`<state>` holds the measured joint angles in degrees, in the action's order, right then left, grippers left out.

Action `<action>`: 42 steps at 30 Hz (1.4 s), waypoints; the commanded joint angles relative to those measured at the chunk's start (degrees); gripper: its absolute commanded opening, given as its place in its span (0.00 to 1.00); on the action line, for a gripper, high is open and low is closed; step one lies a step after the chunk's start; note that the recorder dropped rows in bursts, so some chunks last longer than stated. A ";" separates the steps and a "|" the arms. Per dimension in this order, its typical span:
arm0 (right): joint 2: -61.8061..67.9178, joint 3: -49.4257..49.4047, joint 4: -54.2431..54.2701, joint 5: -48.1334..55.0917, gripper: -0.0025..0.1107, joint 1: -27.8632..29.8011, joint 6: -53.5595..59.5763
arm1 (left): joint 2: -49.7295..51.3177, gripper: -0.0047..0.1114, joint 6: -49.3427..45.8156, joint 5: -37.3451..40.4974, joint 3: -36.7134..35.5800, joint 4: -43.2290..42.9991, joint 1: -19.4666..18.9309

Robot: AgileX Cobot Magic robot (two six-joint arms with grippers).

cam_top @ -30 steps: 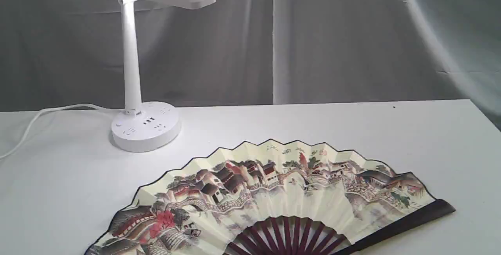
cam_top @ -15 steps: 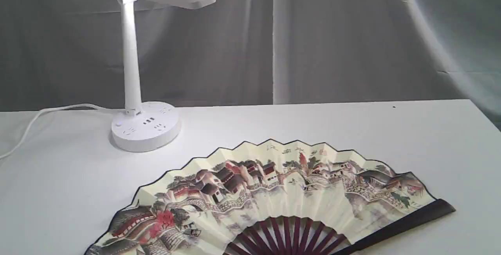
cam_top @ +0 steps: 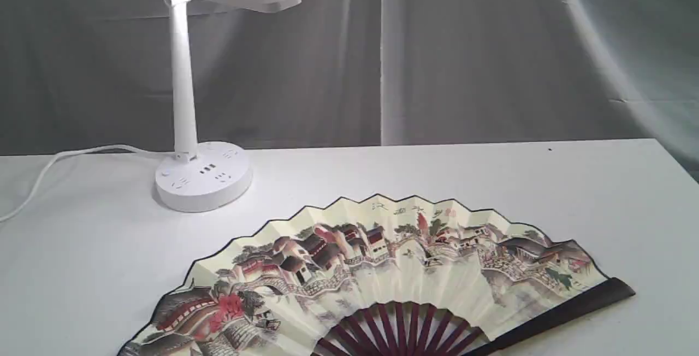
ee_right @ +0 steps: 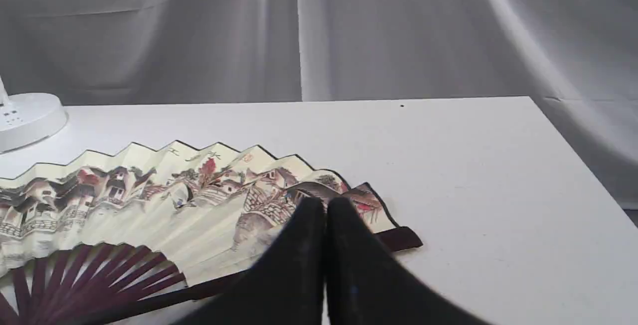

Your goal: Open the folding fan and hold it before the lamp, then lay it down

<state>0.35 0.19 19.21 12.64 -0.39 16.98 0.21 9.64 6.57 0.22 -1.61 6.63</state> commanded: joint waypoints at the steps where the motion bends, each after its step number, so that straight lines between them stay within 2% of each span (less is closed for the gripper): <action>1: -0.35 -0.19 0.11 0.25 0.02 0.39 -0.09 | -0.21 0.04 0.31 4.11 -0.22 -0.77 0.25; 7: -0.35 -0.19 0.11 0.25 0.02 0.39 -0.09 | -0.21 0.04 0.18 8.42 -0.22 -2.36 0.25; 42: -0.35 -0.19 0.11 0.25 0.02 0.39 -0.09 | -0.21 0.04 0.18 8.66 -0.22 -2.36 0.25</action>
<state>0.35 0.19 19.21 12.64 -0.39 16.95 0.21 9.64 15.17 0.22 -3.71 6.63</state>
